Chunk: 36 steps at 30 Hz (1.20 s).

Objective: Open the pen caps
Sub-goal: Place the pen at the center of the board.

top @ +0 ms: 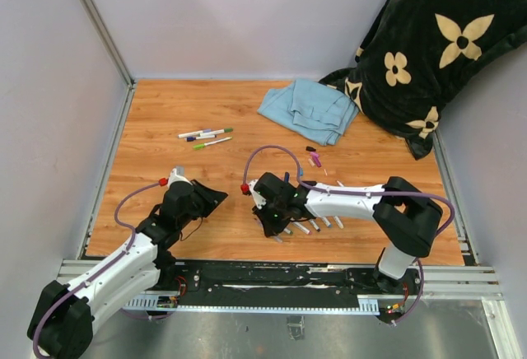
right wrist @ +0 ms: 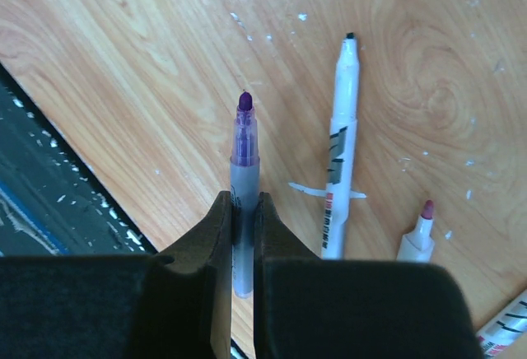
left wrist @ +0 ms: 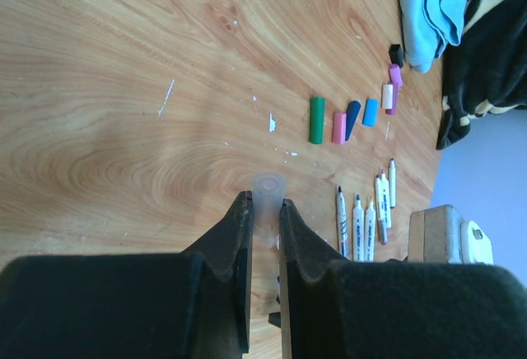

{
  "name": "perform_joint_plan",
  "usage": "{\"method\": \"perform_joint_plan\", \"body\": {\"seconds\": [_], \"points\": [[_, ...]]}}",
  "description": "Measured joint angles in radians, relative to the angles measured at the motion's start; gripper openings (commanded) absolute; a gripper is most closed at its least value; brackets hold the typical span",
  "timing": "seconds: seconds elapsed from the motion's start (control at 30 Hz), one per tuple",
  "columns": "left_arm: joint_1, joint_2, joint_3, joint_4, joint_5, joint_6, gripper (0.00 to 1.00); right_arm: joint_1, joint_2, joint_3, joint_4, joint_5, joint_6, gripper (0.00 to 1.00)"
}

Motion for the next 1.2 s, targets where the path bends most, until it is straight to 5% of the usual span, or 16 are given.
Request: {"method": "perform_joint_plan", "body": {"seconds": [0.5,1.2], "points": [[0.0,-0.005,-0.015,0.006,-0.006,0.0,0.0,0.006,0.04,0.044,-0.029,0.087,-0.023,0.28],[0.0,-0.002,-0.014,0.018,-0.012,0.0,0.0,-0.017,-0.002,0.058,-0.079,0.016,-0.092,0.49]]}}
